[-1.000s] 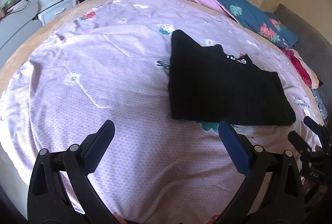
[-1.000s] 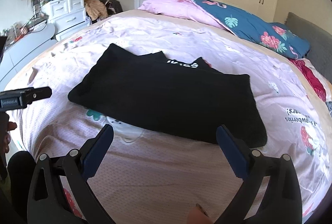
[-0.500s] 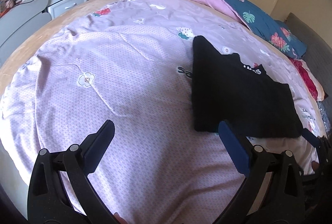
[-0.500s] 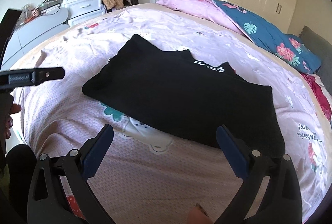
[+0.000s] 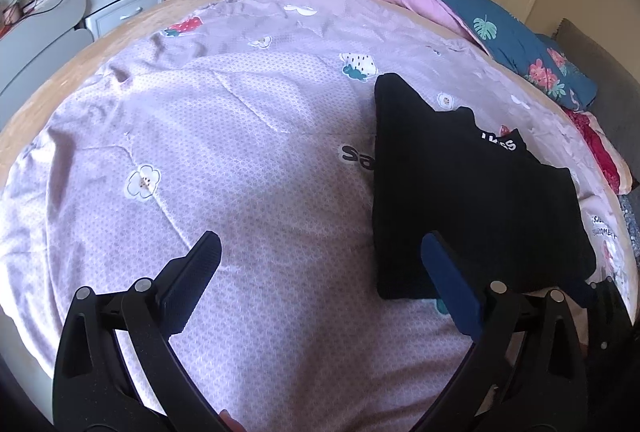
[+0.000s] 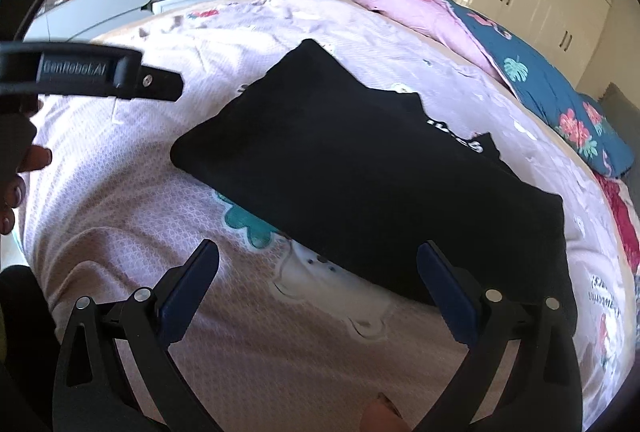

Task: Fold small clothes
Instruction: 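Move the right tool to the folded shirt's edge and grasp it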

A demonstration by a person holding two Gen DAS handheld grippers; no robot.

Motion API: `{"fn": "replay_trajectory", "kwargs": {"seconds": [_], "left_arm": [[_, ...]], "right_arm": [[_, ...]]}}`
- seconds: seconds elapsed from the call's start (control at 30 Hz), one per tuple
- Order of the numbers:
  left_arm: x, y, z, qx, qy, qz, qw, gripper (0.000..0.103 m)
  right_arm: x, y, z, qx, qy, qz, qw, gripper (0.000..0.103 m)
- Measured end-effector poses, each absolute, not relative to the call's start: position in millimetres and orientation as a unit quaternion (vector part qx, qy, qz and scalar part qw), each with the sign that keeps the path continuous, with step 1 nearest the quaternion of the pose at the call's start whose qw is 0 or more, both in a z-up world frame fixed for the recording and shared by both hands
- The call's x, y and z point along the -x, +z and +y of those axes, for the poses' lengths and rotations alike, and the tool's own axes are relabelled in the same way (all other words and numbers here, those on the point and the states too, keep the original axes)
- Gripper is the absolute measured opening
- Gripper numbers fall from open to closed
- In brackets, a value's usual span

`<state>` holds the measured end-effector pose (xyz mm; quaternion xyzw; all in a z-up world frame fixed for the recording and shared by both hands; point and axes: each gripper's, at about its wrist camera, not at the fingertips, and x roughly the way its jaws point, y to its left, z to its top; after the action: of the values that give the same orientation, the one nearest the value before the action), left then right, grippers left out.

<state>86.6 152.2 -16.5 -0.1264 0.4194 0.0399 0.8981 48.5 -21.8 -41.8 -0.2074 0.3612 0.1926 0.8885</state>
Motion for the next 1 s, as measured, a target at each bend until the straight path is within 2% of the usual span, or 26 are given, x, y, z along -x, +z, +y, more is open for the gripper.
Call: {"fn": "replay_trajectory", "kwargs": {"seconds": [0.4,1.0], "left_arm": [[-110.3,-24.5,161.7,0.116,0.061,0.425,0.896,0.094],[-151.8,-30.8,163.8,0.113,0.067,0.434,0.892,0.094]], "right_arm": [[-73.2,-65.6,13.9,0.238,0.185,0.366,0.881,0.099],[-107.9,-65.7,31.9,0.272,0.170,0.327,0.889,0.099]]}}
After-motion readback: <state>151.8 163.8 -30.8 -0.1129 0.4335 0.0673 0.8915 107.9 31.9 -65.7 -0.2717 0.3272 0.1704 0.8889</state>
